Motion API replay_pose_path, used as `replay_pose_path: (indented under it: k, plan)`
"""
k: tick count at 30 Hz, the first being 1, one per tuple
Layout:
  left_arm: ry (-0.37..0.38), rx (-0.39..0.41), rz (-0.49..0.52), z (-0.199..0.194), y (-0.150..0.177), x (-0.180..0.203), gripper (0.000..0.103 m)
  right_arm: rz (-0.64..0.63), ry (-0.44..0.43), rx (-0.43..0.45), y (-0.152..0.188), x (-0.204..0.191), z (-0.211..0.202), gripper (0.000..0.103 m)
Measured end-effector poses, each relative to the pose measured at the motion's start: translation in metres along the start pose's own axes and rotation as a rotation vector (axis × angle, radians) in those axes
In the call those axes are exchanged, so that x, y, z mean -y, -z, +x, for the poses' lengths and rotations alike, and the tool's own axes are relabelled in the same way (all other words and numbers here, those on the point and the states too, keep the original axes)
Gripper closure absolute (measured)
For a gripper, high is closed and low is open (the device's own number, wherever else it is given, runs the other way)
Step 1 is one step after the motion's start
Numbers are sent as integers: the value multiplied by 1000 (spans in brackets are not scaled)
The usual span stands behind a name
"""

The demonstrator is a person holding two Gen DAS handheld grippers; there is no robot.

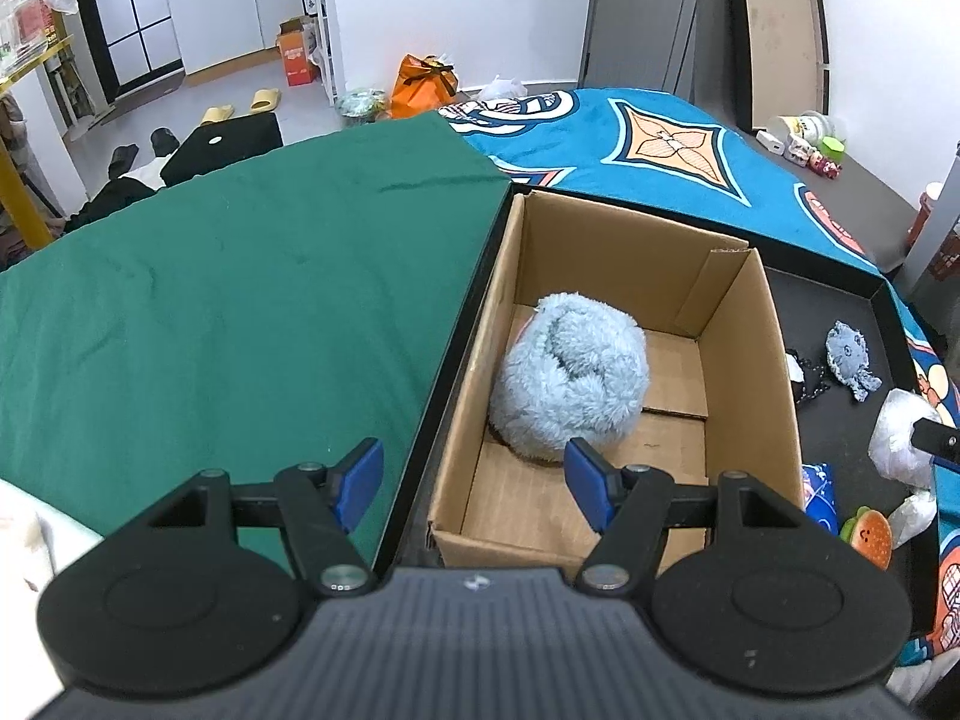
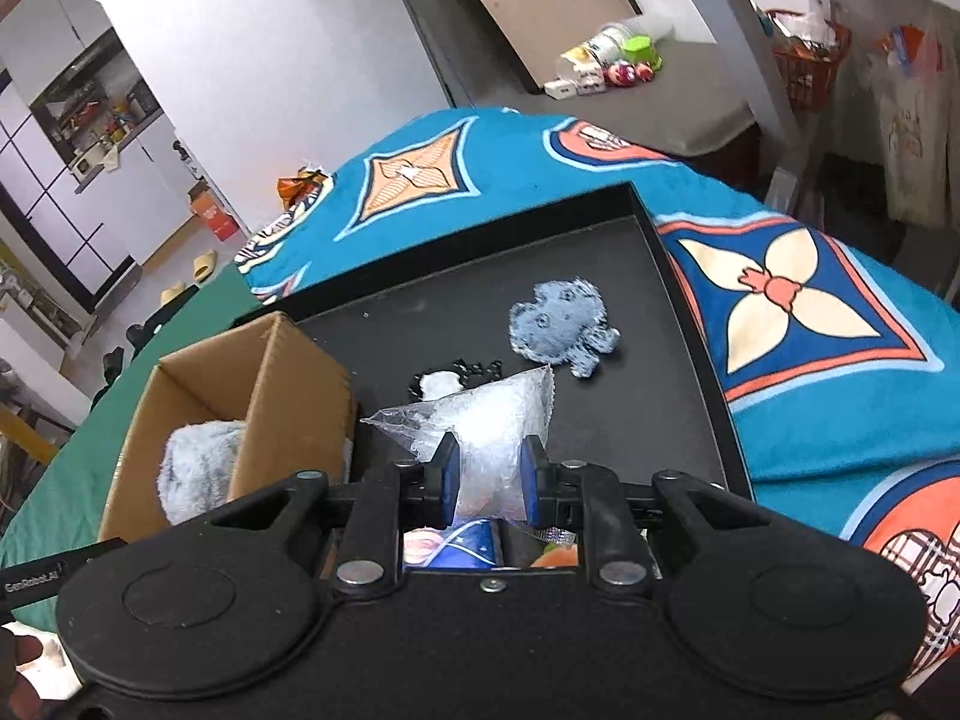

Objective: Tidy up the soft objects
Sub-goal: 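Carry the stuffing bag with the right gripper into the box and release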

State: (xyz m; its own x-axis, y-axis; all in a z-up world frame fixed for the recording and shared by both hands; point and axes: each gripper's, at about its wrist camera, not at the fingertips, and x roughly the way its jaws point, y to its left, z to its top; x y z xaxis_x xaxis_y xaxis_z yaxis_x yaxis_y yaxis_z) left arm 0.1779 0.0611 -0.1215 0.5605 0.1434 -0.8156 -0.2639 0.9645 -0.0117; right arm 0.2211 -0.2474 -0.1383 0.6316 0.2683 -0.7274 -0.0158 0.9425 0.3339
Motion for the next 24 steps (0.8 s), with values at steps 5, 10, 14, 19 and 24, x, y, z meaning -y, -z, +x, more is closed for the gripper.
replay_pose_path:
  k: [5,10,14,19,24]
  plan:
    - [8,4,-6,1,1,-3,38,-31,-19,27,-2,-13,-8,83]
    - [19,16,-13,3,2,-5,38,-58,-36,56,-6,-26,-14,83]
    - [33,30,-19,5,5,-7,38,-87,-55,80,-9,-38,-18,83]
    - [56,34,-38,8,7,-12,41,-132,-86,103,-12,-53,-19,83]
    - [84,36,-49,9,9,-15,50,-163,-109,114,-12,-69,-18,83]
